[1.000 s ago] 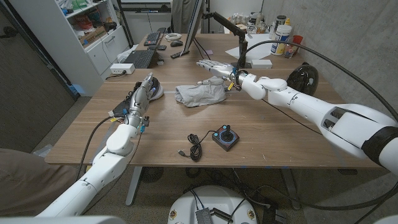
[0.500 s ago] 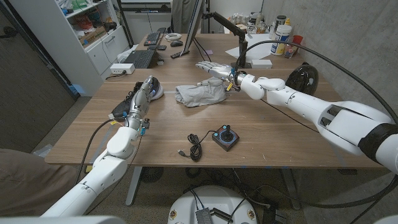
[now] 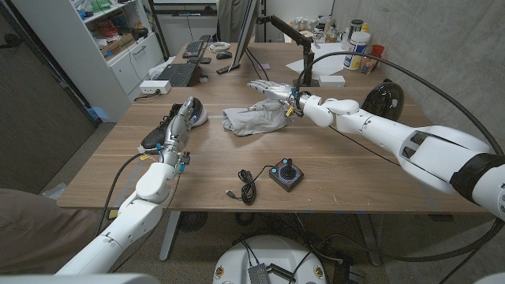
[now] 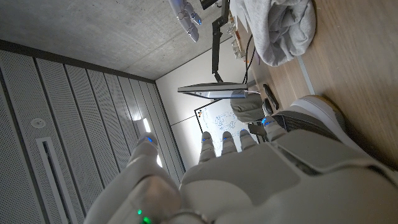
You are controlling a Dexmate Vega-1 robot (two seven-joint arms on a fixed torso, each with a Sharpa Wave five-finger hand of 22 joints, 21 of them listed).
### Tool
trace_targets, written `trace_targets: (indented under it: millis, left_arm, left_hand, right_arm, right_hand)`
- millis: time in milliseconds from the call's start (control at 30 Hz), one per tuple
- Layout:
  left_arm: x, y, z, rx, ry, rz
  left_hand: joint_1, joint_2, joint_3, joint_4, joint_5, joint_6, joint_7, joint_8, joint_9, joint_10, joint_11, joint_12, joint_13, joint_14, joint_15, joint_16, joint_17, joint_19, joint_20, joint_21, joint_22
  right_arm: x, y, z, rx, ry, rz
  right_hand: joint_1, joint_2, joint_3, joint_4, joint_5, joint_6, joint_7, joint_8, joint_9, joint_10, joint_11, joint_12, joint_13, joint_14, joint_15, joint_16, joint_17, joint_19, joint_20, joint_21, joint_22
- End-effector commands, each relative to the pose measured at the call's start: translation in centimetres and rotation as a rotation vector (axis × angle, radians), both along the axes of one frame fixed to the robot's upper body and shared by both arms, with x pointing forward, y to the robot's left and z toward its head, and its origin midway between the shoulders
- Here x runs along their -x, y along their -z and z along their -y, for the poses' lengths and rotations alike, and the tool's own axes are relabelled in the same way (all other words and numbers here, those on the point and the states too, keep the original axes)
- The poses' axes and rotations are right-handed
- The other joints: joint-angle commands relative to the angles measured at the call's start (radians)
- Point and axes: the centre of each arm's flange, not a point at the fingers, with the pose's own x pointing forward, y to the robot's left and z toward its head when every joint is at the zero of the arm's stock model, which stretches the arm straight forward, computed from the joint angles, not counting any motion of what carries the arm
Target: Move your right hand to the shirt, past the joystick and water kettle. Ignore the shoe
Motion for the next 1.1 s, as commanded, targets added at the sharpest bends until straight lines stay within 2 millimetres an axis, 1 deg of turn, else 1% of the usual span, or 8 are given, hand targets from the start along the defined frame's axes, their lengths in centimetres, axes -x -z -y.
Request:
trace_targets:
  millis: [33, 267, 300, 400, 667, 767, 1100]
  left_arm:
    - [0.1, 0.2, -0.1, 0.003, 0.001, 0.001]
    - [0.2, 0.5, -0.4, 0.01, -0.001, 0.0]
    - [0.3, 0.7, -0.4, 0.033, -0.008, 0.019]
    - [0.3, 0.7, -0.4, 0.027, -0.005, 0.015]
    - [0.3, 0.8, -0.6, 0.032, -0.006, 0.017]
    - [0.4, 0.9, -0.7, 0.048, -0.018, 0.029]
    - [0.5, 1.0, -1.1, 0.056, -0.01, 0.022]
  left_hand:
    - [0.011, -0.002, 0.0, -0.005, 0.0, 0.002, -0.002, 0.004, 0.002, -0.007, 0.002, -0.002, 0.006, -0.047, 0.004, 0.003, 0.003, 0.0, -0.004, 0.003, 0.002]
    - [0.012, -0.002, 0.0, -0.005, 0.0, 0.002, -0.002, 0.004, 0.002, -0.007, 0.0, -0.002, 0.006, -0.047, 0.004, 0.003, 0.003, 0.001, -0.003, 0.004, 0.002]
    - [0.013, -0.002, 0.0, -0.005, 0.0, 0.005, -0.002, 0.005, 0.002, 0.0, 0.002, 0.001, 0.006, -0.044, 0.002, 0.005, 0.003, 0.004, -0.005, 0.005, 0.002]
    - [0.015, -0.003, 0.001, -0.006, 0.0, 0.02, -0.004, 0.01, 0.002, 0.012, -0.002, 0.005, 0.006, -0.034, -0.003, 0.008, 0.002, 0.014, -0.008, 0.008, 0.001]
    - [0.016, -0.003, 0.001, -0.007, 0.001, 0.022, -0.001, 0.01, 0.002, 0.016, 0.0, 0.007, 0.006, -0.033, -0.003, 0.008, 0.002, 0.015, -0.008, 0.008, 0.001]
    - [0.018, -0.002, 0.001, -0.007, 0.001, 0.037, 0.002, 0.015, 0.002, 0.028, -0.004, 0.011, 0.006, -0.024, -0.004, 0.01, 0.002, 0.023, -0.01, 0.01, 0.001]
    - [0.02, -0.003, 0.002, -0.008, 0.0, 0.039, 0.003, 0.013, 0.002, 0.027, -0.003, 0.01, 0.006, -0.022, -0.004, 0.01, 0.002, 0.025, -0.011, 0.01, 0.001]
  right_arm:
    - [-0.7, 0.6, -0.6, 0.013, 0.008, -0.008]
    - [-1.0, 0.7, -0.7, 0.02, 0.015, -0.015]
    - [-1.1, 0.8, -0.9, 0.022, 0.017, -0.016]
    - [-1.2, 0.8, -1.1, 0.026, 0.02, -0.02]
    - [-1.5, 0.9, -1.6, 0.034, 0.024, -0.024]
    - [-1.7, 0.9, -1.8, 0.034, 0.024, -0.031]
    - [-2.3, 1.0, -2.2, 0.039, 0.035, -0.051]
  right_hand:
    - [0.006, 0.01, -0.001, -0.005, 0.007, -0.018, 0.006, 0.005, 0.004, -0.068, 0.003, 0.005, 0.005, -0.12, 0.0, 0.004, 0.002, -0.008, 0.007, -0.004, 0.003]
    - [0.007, 0.011, -0.001, -0.006, 0.006, -0.018, 0.006, 0.005, 0.004, -0.073, 0.005, 0.004, 0.005, -0.124, 0.001, 0.003, 0.002, -0.009, 0.008, -0.004, 0.003]
    - [0.007, 0.011, -0.002, -0.006, 0.006, -0.018, 0.006, 0.005, 0.004, -0.073, 0.004, 0.004, 0.005, -0.126, 0.001, 0.003, 0.002, -0.01, 0.008, -0.004, 0.003]
    - [0.007, 0.011, -0.002, -0.006, 0.006, -0.018, 0.006, 0.005, 0.004, -0.075, 0.004, 0.003, 0.005, -0.126, 0.002, 0.003, 0.002, -0.01, 0.009, -0.004, 0.003]
    - [0.007, 0.012, -0.003, -0.006, 0.006, -0.019, 0.005, 0.004, 0.004, -0.077, 0.003, 0.003, 0.005, -0.13, 0.003, 0.002, 0.003, -0.012, 0.009, -0.005, 0.003]
    - [0.007, 0.013, -0.003, -0.006, 0.006, -0.02, 0.005, 0.003, 0.004, -0.078, 0.003, 0.003, 0.005, -0.133, 0.005, 0.002, 0.003, -0.013, 0.009, -0.005, 0.003]
    - [0.008, 0.015, -0.003, -0.007, 0.006, -0.022, 0.006, 0.003, 0.004, -0.082, 0.005, 0.003, 0.005, -0.136, 0.005, 0.002, 0.003, -0.016, 0.01, -0.005, 0.004]
